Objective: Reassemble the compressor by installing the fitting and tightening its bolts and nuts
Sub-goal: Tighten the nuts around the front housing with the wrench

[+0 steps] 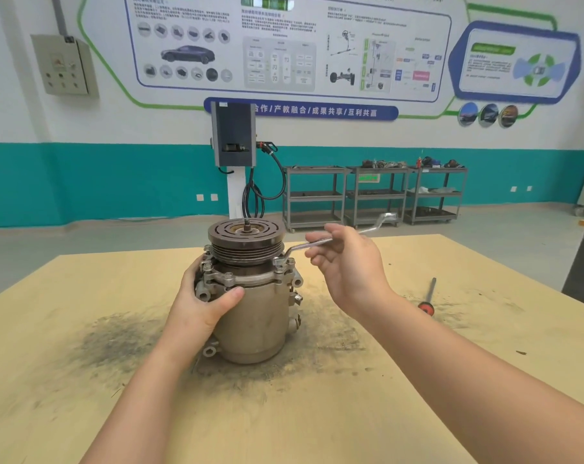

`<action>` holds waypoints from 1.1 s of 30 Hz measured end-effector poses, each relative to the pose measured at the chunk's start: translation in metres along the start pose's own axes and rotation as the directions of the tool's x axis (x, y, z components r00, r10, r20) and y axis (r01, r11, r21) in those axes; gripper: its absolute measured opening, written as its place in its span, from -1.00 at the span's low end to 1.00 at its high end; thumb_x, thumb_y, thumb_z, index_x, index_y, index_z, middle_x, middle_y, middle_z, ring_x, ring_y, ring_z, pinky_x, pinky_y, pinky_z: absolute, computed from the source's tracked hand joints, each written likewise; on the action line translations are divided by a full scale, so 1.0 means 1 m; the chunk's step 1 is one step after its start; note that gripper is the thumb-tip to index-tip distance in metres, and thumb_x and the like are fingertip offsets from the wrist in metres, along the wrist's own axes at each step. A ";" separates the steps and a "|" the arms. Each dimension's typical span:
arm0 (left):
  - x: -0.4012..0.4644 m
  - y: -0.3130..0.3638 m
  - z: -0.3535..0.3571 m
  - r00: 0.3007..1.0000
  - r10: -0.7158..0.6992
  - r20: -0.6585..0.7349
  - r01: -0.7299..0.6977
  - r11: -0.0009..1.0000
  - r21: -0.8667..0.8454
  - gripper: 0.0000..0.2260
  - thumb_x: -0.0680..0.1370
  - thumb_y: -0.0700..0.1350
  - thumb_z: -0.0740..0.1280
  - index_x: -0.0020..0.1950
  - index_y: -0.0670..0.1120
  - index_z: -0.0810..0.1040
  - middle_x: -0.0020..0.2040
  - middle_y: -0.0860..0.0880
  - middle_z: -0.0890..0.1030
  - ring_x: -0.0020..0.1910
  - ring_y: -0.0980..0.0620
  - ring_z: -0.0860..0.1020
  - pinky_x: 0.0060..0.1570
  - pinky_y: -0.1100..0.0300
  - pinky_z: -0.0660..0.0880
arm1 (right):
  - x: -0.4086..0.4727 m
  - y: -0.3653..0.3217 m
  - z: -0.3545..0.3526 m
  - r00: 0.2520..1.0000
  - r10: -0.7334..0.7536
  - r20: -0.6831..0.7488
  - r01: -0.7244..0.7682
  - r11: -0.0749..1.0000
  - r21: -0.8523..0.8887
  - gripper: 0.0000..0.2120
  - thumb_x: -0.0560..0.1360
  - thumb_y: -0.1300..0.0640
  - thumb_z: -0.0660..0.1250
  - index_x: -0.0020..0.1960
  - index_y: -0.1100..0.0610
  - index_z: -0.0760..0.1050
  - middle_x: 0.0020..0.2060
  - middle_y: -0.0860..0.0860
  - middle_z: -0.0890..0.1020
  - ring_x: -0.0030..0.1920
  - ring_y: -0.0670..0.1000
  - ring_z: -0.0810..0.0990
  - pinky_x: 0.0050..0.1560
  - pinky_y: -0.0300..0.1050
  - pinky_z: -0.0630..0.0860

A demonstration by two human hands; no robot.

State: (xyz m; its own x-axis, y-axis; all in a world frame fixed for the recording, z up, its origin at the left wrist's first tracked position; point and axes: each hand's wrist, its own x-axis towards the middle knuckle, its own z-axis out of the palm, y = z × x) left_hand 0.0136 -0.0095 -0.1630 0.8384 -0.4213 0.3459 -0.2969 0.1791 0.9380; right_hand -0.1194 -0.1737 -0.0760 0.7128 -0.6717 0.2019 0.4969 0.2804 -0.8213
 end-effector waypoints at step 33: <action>0.002 -0.008 0.002 0.999 0.049 -0.014 -0.049 0.998 -0.030 -0.25 0.10 0.24 0.59 0.20 0.41 0.34 0.18 0.23 0.58 0.10 0.34 0.56 0.01 0.33 0.52 | -0.051 0.071 -0.013 0.598 -0.732 0.325 0.800 0.519 -0.302 -0.90 0.59 -0.05 0.27 0.02 -0.08 0.54 -0.02 -0.02 0.68 -0.03 0.03 0.68 -0.01 -0.14 0.59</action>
State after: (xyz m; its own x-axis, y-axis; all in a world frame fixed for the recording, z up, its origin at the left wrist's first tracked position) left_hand 0.0166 -0.0138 -0.1698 0.8292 -0.3995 0.3908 -0.3237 0.2266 0.9186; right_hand -0.1268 -0.1287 -0.1521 0.2235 -0.3840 0.8959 0.6780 -0.5990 -0.4260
